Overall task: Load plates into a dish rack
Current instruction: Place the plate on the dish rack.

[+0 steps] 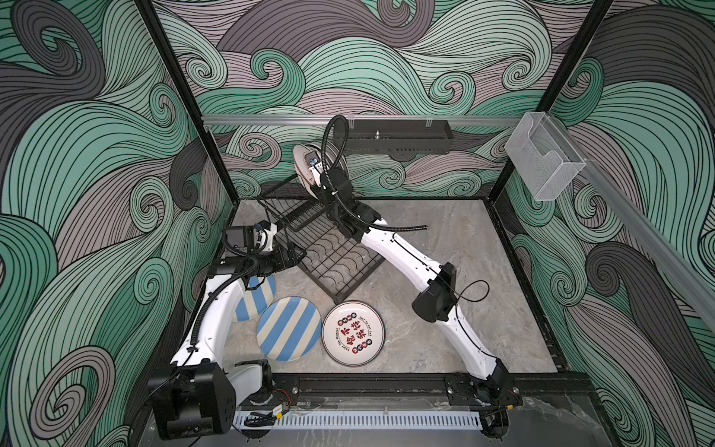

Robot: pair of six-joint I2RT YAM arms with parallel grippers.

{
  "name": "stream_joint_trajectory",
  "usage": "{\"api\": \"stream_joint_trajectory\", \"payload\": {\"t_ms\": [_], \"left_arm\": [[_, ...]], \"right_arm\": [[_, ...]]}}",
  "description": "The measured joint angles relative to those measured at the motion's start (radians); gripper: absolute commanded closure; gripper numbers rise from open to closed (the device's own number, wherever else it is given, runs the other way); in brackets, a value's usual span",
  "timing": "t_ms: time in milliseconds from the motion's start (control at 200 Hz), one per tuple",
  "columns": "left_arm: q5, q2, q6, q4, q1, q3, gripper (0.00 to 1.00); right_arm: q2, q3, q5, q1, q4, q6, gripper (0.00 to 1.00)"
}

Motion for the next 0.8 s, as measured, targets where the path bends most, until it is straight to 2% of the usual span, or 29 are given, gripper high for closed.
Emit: {"api": "stream_joint_trajectory", "payload": {"t_ms": [801], "left_arm": [[0.005,0.012,0.0,0.001,0.0,0.0,0.02]], "right_arm": [[0.022,0.0,-0.041,-0.002,0.024,0.005,1.0]]}}
